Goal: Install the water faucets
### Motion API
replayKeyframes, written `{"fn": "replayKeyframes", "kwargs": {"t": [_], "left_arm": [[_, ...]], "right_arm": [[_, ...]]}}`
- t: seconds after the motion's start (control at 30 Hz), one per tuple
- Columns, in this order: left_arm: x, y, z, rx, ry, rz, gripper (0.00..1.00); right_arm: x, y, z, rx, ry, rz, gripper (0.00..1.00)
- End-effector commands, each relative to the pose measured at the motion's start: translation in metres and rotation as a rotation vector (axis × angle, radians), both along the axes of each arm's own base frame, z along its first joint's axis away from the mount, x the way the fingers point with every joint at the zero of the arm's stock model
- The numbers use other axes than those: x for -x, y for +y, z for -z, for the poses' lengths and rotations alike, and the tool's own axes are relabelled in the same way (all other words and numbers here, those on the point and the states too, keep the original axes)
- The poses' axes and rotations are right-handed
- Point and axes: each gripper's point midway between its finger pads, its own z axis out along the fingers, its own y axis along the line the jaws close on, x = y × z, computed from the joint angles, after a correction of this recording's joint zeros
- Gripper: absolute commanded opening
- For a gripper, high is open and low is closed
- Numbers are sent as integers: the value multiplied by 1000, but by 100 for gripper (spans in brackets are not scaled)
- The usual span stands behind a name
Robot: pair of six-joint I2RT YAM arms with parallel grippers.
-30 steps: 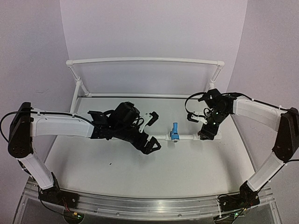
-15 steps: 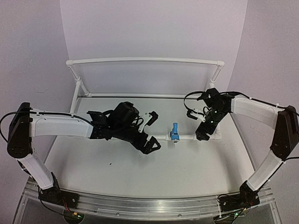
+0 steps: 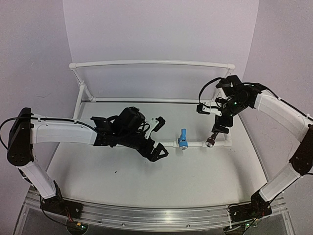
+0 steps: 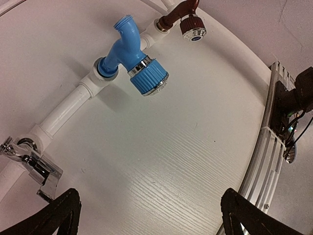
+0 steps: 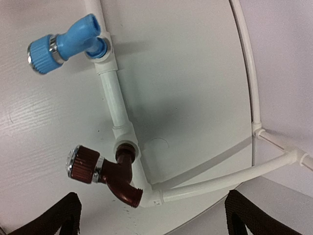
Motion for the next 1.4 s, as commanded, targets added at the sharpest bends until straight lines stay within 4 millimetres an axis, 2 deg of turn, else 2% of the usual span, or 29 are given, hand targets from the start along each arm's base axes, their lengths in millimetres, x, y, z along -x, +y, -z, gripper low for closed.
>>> {"fn": "replayKeyframes", "kwargs": {"t": [0.0, 0.1, 0.23, 0.53, 0.8, 0.97, 1.1, 1.37], "left_arm": [[-3, 2, -30, 71, -54, -9, 100], [-3, 2, -32, 72, -58, -9, 100], [-2, 5, -34, 72, -61, -12, 100], [-1, 9, -37, 78, -63, -17, 100], [-1, 10, -38, 76, -72, -19, 100], [0, 13, -40, 78, -76, -24, 100], [-1, 12, -38, 76, -75, -22, 100], [-1, 11, -36, 73, -74, -20, 100]], "right_arm": [[19, -20, 3, 269, -62, -335, 98], [25, -33, 18, 416, -114, -478, 98], [26, -37, 35, 531, -138, -587, 98], [17, -15, 52, 597, -165, -665, 95], [15, -12, 83, 629, -84, -643, 73], [17, -15, 93, 639, -57, -637, 63], [15, -16, 100, 629, -32, -580, 51], [14, -12, 107, 548, -2, -455, 42]]}}
